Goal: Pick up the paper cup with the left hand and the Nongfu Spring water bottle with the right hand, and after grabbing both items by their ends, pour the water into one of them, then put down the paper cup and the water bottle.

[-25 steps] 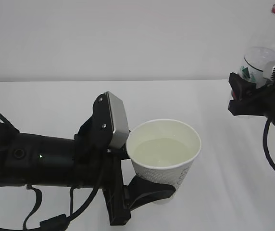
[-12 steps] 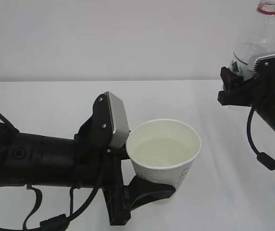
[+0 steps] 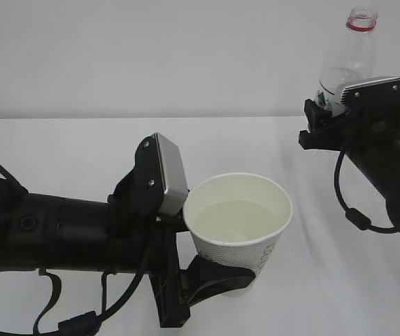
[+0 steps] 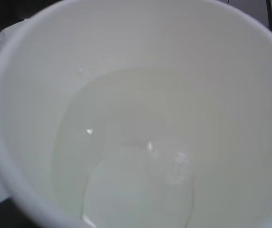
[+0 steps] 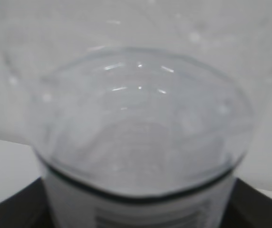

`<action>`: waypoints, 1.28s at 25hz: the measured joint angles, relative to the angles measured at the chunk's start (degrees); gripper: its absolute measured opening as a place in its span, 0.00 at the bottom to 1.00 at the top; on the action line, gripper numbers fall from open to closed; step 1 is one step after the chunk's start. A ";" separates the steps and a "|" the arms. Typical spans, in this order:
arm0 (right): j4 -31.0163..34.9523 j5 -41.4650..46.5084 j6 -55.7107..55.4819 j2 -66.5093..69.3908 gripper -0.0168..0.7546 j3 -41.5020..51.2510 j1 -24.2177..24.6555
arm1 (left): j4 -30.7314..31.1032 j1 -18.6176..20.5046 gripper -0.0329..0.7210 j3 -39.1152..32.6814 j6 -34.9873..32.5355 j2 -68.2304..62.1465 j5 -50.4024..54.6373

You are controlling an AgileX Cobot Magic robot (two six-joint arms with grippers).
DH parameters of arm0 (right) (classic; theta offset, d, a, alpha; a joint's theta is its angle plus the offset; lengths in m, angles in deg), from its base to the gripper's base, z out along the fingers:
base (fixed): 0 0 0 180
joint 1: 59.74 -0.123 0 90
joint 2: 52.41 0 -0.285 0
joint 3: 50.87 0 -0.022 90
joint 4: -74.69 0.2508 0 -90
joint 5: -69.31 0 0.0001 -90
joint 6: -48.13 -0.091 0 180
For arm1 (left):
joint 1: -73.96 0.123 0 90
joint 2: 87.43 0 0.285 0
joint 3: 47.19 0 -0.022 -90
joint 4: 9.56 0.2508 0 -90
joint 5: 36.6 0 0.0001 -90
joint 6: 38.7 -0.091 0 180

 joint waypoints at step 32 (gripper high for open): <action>0.34 -0.56 0.00 16.46 0.78 -12.76 0.00 | -0.42 0.00 0.76 0.00 0.00 0.00 1.73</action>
